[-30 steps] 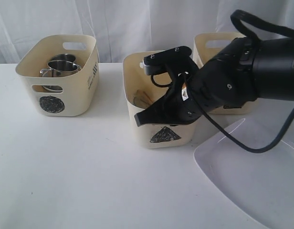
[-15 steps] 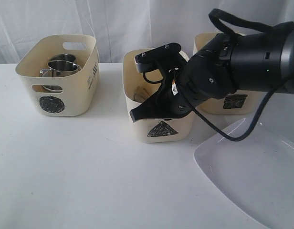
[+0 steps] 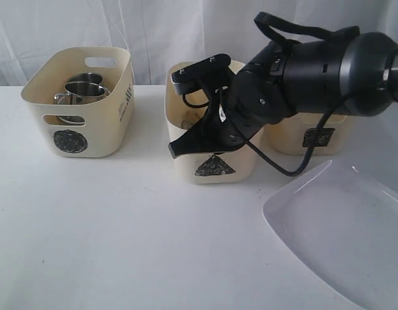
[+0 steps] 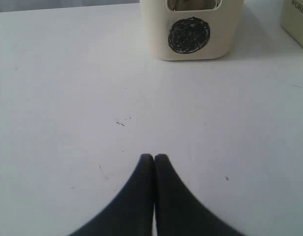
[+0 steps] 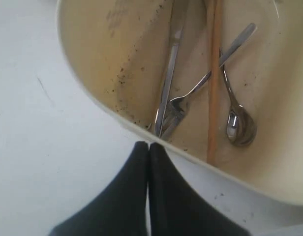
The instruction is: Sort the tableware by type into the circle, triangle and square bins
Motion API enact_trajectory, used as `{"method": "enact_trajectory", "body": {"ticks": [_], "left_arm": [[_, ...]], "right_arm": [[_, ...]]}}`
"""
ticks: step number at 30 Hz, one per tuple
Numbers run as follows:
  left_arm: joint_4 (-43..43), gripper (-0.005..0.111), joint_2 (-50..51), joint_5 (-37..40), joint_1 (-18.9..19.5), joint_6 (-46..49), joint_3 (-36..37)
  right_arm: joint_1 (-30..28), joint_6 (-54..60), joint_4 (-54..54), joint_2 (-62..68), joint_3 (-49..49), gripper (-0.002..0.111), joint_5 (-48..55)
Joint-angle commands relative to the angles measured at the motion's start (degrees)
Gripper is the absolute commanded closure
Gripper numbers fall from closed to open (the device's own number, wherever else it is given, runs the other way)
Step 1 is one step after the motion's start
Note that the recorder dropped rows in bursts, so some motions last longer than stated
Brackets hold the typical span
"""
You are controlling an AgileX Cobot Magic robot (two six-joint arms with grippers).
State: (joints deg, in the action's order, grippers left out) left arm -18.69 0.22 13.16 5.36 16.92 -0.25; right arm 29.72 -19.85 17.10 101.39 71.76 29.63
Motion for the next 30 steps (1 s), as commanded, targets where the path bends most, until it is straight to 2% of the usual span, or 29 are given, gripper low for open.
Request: {"method": "enact_trajectory", "body": {"ticks": [1,8,16,18,22,30], "left_arm": [[-0.6,0.106,-0.2,0.1,0.2,0.0,0.3],[-0.6,0.106,-0.2,0.1,0.2,0.0,0.3],[-0.6,0.106,-0.2,0.1,0.2,0.0,0.3],[-0.6,0.106,-0.2,0.1,0.2,0.0,0.3],[-0.6,0.106,-0.2,0.1,0.2,0.0,0.3],[-0.6,0.106,-0.2,0.1,0.2,0.0,0.3]], "right_arm": [[-0.4,0.6,2.1,0.5,2.6,0.108,-0.2],[-0.9,0.7,2.9,0.7,3.7,0.108,6.3],[5.5,0.9,-0.9,-6.6,2.3,0.108,14.2],[6.3,1.7,-1.2,-9.5,-0.8,0.108,14.2],[6.1,-4.0,-1.3,-17.4,-10.3,0.108,10.7],[1.0,-16.1,0.8,-30.5,-28.3,0.108,4.6]]}}
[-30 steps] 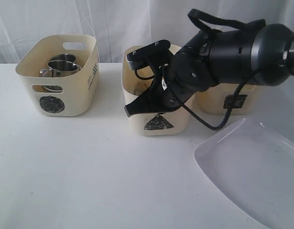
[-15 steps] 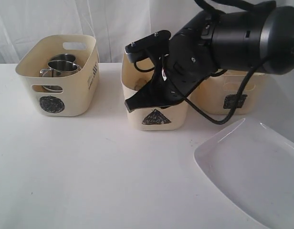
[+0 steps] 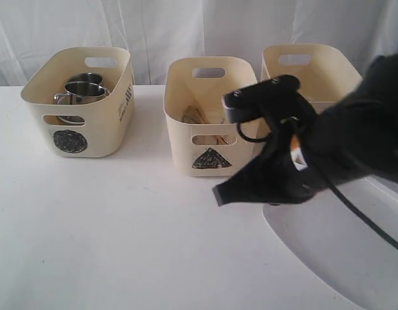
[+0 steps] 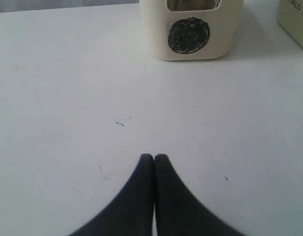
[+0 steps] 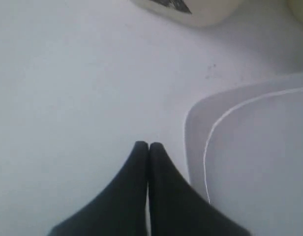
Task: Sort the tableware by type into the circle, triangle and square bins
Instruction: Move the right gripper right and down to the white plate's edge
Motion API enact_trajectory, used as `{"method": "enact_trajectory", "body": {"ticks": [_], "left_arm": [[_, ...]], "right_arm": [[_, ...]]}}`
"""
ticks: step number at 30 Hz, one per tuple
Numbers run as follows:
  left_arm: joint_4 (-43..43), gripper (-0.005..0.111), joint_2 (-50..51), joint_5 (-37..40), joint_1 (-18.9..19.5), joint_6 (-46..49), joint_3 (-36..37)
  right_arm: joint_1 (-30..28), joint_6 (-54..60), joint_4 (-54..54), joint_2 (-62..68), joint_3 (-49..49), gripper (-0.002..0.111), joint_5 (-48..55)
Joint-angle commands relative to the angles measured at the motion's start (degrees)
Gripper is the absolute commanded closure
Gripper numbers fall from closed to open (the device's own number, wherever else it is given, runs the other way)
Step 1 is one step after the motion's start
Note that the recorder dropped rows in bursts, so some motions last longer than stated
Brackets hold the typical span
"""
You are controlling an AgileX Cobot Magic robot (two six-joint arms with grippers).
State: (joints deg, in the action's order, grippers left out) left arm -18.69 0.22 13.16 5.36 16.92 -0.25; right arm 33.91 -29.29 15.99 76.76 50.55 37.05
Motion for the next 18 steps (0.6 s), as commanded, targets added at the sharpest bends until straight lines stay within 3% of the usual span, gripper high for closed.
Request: {"method": "enact_trajectory", "body": {"ticks": [1,6,11,18], "left_arm": [[-0.6,0.106,-0.2,0.1,0.2,0.0,0.3],[-0.6,0.106,-0.2,0.1,0.2,0.0,0.3],[-0.6,0.106,-0.2,0.1,0.2,0.0,0.3],[-0.6,0.106,-0.2,0.1,0.2,0.0,0.3]], "right_arm": [[-4.3,-8.3,2.1,-7.3,-9.2,0.108,-3.5],[-10.8,-22.8,4.4,-16.1,-17.8,0.108,-6.1],[-17.6,-38.6,10.3,-24.4,-25.2,0.108,-0.8],[-23.5,-41.6,11.5,-32.9,-30.5,0.108,0.2]]}}
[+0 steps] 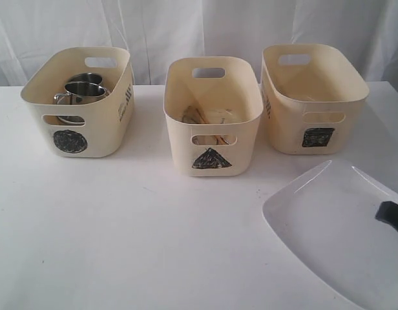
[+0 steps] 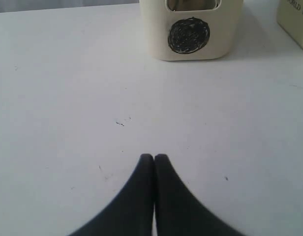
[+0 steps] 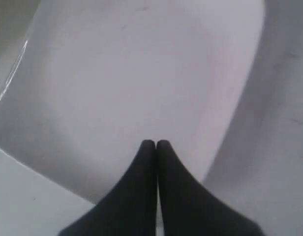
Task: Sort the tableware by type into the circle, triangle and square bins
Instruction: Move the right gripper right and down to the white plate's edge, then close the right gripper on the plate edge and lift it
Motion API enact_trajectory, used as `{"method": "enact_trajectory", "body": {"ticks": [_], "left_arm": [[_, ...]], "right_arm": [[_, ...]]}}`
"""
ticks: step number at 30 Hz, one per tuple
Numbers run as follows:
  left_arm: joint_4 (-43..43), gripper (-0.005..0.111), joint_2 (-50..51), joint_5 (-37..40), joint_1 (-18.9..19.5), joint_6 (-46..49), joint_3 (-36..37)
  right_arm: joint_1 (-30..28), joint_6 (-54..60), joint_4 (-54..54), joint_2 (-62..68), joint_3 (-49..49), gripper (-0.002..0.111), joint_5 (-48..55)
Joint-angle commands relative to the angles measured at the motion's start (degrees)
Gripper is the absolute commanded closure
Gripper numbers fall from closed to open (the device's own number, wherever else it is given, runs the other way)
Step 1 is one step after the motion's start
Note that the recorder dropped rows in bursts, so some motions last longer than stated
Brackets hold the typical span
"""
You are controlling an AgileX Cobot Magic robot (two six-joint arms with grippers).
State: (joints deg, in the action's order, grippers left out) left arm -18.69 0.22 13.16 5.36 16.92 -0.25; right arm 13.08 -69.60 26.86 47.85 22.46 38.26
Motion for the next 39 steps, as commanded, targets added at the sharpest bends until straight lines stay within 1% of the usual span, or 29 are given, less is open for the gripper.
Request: {"method": "enact_trajectory", "body": {"ticks": [1,8,13,23,26,31,35,39], "left_arm": [[-0.6,0.106,-0.2,0.1,0.2,0.0,0.3],[-0.6,0.106,-0.2,0.1,0.2,0.0,0.3],[-0.6,0.106,-0.2,0.1,0.2,0.0,0.3],[-0.6,0.106,-0.2,0.1,0.2,0.0,0.3],[-0.6,0.106,-0.2,0.1,0.2,0.0,0.3],[-0.6,0.106,-0.2,0.1,0.2,0.0,0.3],[-0.6,0.106,-0.2,0.1,0.2,0.0,0.3],[-0.6,0.106,-0.2,0.1,0.2,0.0,0.3]], "right_arm": [[-3.3,-1.3,0.4,-5.0,-3.1,0.108,-1.6],[-4.5,-1.3,-3.2,-7.8,-8.3,0.108,-2.2],[-4.5,-1.1,-6.8,-7.8,-11.0,0.107,-5.6],[-4.5,-2.6,-6.9,-7.8,-13.7,0.08,-6.6],[-4.5,-2.6,-6.9,-7.8,-14.5,0.078,-7.4],[-4.5,-2.9,-6.9,-7.8,-14.5,0.078,-7.6],[-4.5,-5.5,-6.1,-7.8,-15.3,0.077,-8.8],[-4.5,-5.7,-6.1,-7.8,-16.7,0.07,-10.9]]}}
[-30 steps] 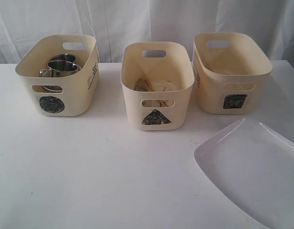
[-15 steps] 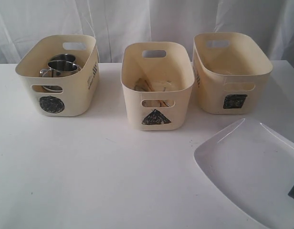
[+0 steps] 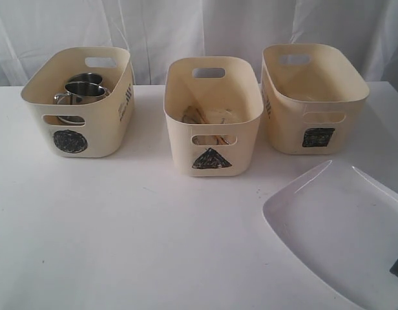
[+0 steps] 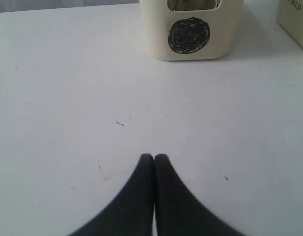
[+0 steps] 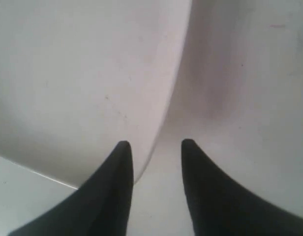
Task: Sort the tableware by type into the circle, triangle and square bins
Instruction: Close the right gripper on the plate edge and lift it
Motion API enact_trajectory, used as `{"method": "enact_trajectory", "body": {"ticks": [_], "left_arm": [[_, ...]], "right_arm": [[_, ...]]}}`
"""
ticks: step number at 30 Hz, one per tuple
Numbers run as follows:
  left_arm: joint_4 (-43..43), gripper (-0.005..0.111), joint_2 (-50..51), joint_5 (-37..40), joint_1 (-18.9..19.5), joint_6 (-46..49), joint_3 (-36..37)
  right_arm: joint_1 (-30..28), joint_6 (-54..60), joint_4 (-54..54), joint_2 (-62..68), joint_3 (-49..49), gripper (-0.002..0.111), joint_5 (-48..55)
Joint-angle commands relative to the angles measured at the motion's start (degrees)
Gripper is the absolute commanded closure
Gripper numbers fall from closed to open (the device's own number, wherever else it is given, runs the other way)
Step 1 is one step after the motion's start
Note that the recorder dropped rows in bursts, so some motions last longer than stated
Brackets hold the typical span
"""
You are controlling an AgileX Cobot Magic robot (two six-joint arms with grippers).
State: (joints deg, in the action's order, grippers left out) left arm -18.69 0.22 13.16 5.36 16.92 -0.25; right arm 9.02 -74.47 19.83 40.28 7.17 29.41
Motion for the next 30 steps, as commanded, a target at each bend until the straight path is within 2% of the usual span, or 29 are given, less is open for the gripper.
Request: {"method": "enact_trajectory", "body": {"ticks": [1,11,30], "left_arm": [[-0.6,0.106,-0.2,0.1,0.2,0.0,0.3],[-0.6,0.106,-0.2,0.1,0.2,0.0,0.3],[-0.6,0.106,-0.2,0.1,0.2,0.0,0.3]], "right_arm": [[-0.5,-0.8,1.1,-0.2,-1.6,0.069,-2.2],[-0.5,-2.2,3.3,1.5,-2.5,0.066,-5.1],[-0.6,-3.9,4.4,17.0,-2.5,0.066,-18.3]]}}
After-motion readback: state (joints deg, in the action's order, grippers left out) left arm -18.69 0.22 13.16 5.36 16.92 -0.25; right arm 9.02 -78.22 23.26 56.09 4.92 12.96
